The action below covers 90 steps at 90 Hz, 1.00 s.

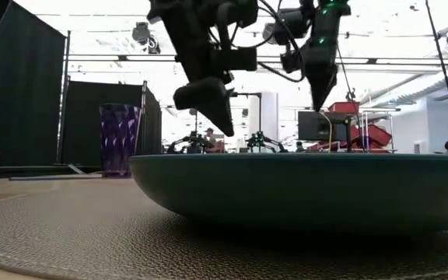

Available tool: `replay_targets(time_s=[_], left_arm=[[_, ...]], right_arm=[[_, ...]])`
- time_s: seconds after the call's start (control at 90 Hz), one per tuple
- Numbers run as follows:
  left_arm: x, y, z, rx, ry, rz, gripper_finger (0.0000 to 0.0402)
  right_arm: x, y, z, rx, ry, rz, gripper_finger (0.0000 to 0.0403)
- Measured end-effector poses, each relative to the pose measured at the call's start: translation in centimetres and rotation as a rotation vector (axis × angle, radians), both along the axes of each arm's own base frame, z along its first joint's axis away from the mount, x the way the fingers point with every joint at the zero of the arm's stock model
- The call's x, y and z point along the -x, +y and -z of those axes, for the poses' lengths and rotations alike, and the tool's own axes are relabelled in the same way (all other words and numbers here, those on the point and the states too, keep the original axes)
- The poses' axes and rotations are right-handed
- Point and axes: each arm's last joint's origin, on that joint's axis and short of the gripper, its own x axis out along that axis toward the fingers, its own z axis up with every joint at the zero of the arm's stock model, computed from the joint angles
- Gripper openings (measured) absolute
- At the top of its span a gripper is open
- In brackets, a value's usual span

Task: Set table place
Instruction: Move the blue napkin to the bottom left of the table

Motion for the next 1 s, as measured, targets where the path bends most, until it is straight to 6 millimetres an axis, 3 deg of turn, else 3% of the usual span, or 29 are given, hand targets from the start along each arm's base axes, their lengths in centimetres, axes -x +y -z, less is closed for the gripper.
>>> replay_targets(time_s=[0.167,0.367,0.578,0.733,1.0], left_arm=[[0.4,2.0,0.5,0.119,0.019,0.028,0.0000],[1.1,2.0,2.2,0.151,0.067,0.082,0.0000],[1.3,2.0,3.9,0.144,0.082,0.096,0.0000],[0.9,2.2,4.2,0.132,0.062,0.098,0.0000],[0.9,2.6,4.7,0.109,0.078,0.079,0.0000]], right_arm=[[-0.3,4.0,0.8,-0.191,-0.134,-0.101,0.0121],[-1.6,8.0,4.7,-0.242,-0.222,-0.193,0.0120],[-1.3,9.1,9.1,-0.249,-0.251,-0.155,0.0094],[-1.3,9.5,9.8,-0.245,-0.280,-0.182,0.0012],[-1.7,11.8,10.7,-0.315,-0.316,-0.233,0.0000]])
